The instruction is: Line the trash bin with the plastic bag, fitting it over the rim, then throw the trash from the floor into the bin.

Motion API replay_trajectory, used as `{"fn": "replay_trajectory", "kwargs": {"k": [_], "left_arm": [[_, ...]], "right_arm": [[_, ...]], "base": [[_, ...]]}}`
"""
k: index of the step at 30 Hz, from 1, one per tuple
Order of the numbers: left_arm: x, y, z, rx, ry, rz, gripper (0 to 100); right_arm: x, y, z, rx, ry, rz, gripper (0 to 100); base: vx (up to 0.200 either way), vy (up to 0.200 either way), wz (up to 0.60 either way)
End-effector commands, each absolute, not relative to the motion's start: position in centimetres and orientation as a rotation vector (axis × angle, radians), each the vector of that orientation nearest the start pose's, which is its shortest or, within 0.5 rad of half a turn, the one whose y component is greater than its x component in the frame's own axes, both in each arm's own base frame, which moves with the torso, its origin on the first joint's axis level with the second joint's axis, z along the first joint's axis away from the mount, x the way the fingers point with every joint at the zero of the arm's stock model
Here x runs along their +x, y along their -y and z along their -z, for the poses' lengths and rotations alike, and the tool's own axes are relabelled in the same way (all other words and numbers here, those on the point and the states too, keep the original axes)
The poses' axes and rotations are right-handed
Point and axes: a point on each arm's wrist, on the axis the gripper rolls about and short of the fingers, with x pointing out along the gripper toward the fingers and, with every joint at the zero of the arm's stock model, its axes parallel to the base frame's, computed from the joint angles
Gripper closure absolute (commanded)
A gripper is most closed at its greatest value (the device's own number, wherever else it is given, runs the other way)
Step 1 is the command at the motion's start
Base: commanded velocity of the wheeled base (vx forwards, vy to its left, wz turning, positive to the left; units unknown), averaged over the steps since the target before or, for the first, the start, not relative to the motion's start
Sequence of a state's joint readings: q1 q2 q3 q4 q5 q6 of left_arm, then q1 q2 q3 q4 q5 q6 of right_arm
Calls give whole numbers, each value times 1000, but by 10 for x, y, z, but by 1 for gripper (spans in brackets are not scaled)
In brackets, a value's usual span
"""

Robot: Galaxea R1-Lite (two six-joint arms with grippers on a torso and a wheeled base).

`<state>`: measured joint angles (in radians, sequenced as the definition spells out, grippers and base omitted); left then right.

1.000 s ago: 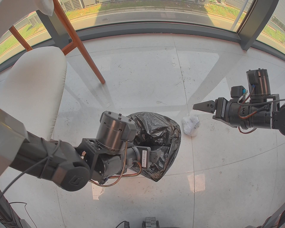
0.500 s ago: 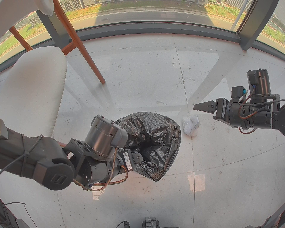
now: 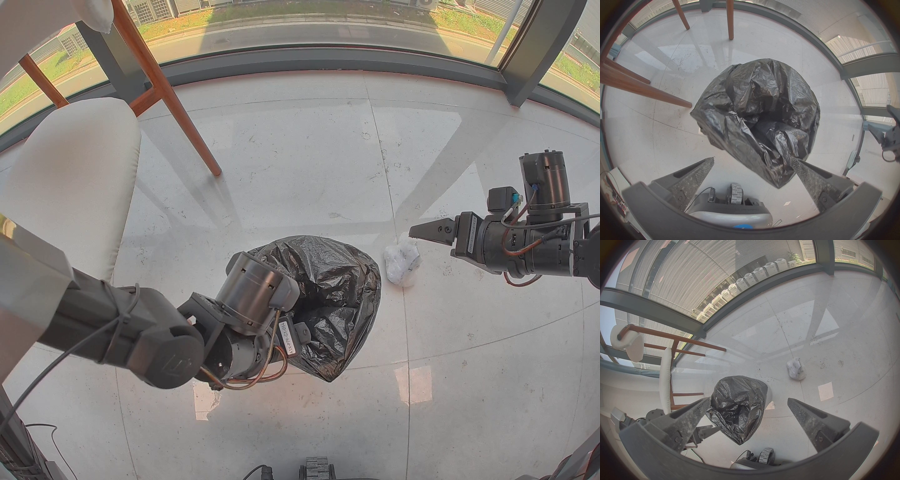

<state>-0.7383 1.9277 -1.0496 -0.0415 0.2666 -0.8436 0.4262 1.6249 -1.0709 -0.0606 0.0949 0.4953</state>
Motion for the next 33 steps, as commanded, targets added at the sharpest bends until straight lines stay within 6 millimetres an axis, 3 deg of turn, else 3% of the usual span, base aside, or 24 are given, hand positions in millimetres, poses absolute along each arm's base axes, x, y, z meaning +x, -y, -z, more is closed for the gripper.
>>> {"fn": "replay_trajectory", "kwargs": {"k": [1,4,8,19,20,33], "left_arm": [[281,228,-109,-400,-851,60,0],[296,225,-110,-423,-835,34,0],[302,218,-110,-424,-837,9,0],[299,213,-104,-397,-883,-20,0],[300,213,-105,-396,-882,-18,100],[290,207,-94,-370,-922,-41,100]], "right_arm": [[267,-124,-223,391,-605,-378,0],[267,-124,-223,391,-605,-378,0],[268,-123,-223,391,-605,-376,0],[269,-124,-221,388,-612,-374,0],[269,-124,-221,388,-612,-374,0],[267,-123,-222,390,-609,-375,0]], "base": [[0,0,0],[0,0,0],[0,0,0],[0,0,0],[0,0,0],[0,0,0]]}}
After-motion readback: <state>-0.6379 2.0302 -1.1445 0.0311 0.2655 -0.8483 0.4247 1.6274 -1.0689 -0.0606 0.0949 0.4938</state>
